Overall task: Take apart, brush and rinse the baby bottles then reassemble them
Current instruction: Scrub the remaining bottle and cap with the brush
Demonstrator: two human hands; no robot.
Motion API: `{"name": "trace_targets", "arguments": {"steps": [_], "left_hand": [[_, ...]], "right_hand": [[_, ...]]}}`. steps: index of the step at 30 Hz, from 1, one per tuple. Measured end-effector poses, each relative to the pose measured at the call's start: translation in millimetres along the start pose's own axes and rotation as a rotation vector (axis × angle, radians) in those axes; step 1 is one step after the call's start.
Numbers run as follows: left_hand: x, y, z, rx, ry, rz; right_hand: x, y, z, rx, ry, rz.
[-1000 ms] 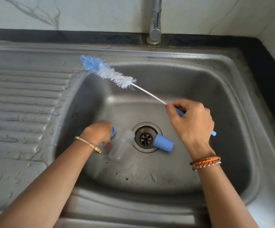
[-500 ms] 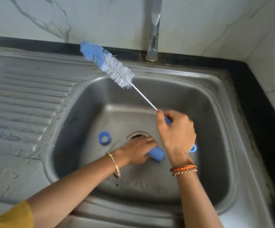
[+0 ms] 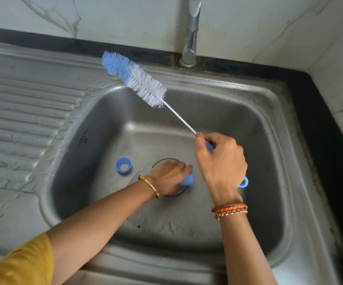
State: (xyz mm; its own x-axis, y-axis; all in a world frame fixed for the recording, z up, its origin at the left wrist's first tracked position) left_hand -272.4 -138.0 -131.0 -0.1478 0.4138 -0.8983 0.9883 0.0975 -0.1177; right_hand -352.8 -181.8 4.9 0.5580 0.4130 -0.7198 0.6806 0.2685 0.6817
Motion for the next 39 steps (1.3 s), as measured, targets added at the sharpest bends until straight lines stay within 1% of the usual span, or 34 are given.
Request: {"name": "trace_targets", "arguments": {"steps": [1, 3, 5, 7, 8, 9, 10, 13, 14, 16, 19, 22, 24, 26, 28, 30, 31, 32, 33, 34, 35, 36, 37, 38, 39], "left_hand": [[-15.5, 11.8, -5.9, -0.058, -0.066, -0.124], [-52.4, 46.7, -28.0, -0.163, -0.281, -0.45], [-81.6, 90.4, -68.3, -0.247, -0.615, -0.83], [-95.4, 132.8, -115.6, -0.237, -0.987, -1.31], [-91.6, 149.0, -130.5, -0.223, -1.117, -1.561], [-87.4, 162.2, -143.2, -0.208, -1.199, -1.76], [-84.8, 173.9, -154.7, -0.172, -1.252, -1.912], [-76.6, 205.9, -175.5, -0.016, -1.399, -2.233], [-73.1, 213.7, -180.3, 0.005, -1.435, -2.279], [-68.6, 223.7, -184.9, 0.001, -1.458, -2.306], [-65.8, 231.1, -190.1, 0.027, -1.517, -2.351], [-66.6, 237.6, -198.9, -0.008, -1.566, -2.315], [-67.5, 239.1, -201.9, -0.057, -1.55, -2.241], [-71.6, 238.2, -206.0, -0.135, -1.515, -2.1], [-78.7, 233.4, -206.5, -0.173, -1.48, -1.973], [-84.6, 225.9, -199.9, -0.142, -1.423, -1.945], [-86.1, 222.3, -195.3, -0.102, -1.391, -1.967], [-87.4, 218.9, -190.4, -0.048, -1.357, -1.997], [-89.2, 215.8, -186.5, 0.011, -1.328, -2.021], [-91.9, 213.2, -184.1, 0.067, -1.307, -2.031], [-94.5, 211.2, -183.0, 0.115, -1.298, -2.028], [-97.3, 209.2, -182.9, 0.157, -1.295, -2.015], [-99.3, 207.7, -183.2, 0.193, -1.297, -2.002], [-101.2, 206.1, -183.6, 0.221, -1.298, -1.997], [-101.1, 206.6, -183.3, 0.235, -1.306, -1.997]], "right_hand": [[-0.8, 0.4, 0.5, -0.01, -0.013, -0.001], [-2.9, 1.1, 0.0, -0.035, -0.052, -0.003], [-5.7, 3.0, -4.3, -0.08, -0.098, 0.017], [-6.8, 8.5, -6.3, -0.146, -0.139, 0.056], [-7.0, 6.8, -8.0, -0.177, -0.149, 0.064], [-6.3, 7.0, -10.3, -0.219, -0.154, 0.066], [-4.7, 8.9, -13.1, -0.263, -0.155, 0.065], [-0.8, 20.7, -17.4, -0.392, -0.18, 0.027], [-0.1, 26.5, -19.5, -0.433, -0.199, -0.012], [-0.7, 34.0, -23.6, -0.498, -0.253, -0.078], [-4.0, 34.4, -29.5, -0.534, -0.295, -0.045], [-6.0, 29.5, -27.3, -0.538, -0.308, -0.037], [-2.8, 29.2, -26.3, -0.558, -0.284, -0.046], [3.0, 31.7, -25.9, -0.633, -0.256, -0.055], [9.1, 36.5, -28.8, -0.717, -0.236, -0.087], [16.1, 38.0, -30.0, -0.745, -0.21, -0.143], [18.6, 38.0, -29.1, -0.719, -0.185, -0.149], [20.5, 35.9, -26.5, -0.656, -0.14, -0.12], [22.6, 31.4, -20.8, -0.545, -0.038, -0.034], [28.5, 23.8, -13.9, -0.389, 0.146, 0.106], [42.2, 15.1, -10.6, -0.2, 0.425, 0.284], [56.4, 7.5, -13.8, 0.029, 0.676, 0.429], [65.7, 3.3, -22.4, 0.203, 0.865, 0.508], [70.6, -0.5, -27.8, 0.277, 0.953, 0.524], [71.8, -2.1, -29.1, 0.286, 0.967, 0.513]]}}
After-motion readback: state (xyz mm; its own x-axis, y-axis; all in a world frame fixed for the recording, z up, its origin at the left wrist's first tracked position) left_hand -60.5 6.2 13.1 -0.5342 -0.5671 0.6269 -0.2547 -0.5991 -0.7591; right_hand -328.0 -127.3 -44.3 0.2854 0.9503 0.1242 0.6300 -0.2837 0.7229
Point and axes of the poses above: each hand's wrist, its own z-axis towards the middle knuckle, its own x-axis out of the palm, y = z × x, the point moved 7 cm from there along z, towards the middle knuckle, and after that the axes turned 13 degrees about y, right-handed, at the moved point
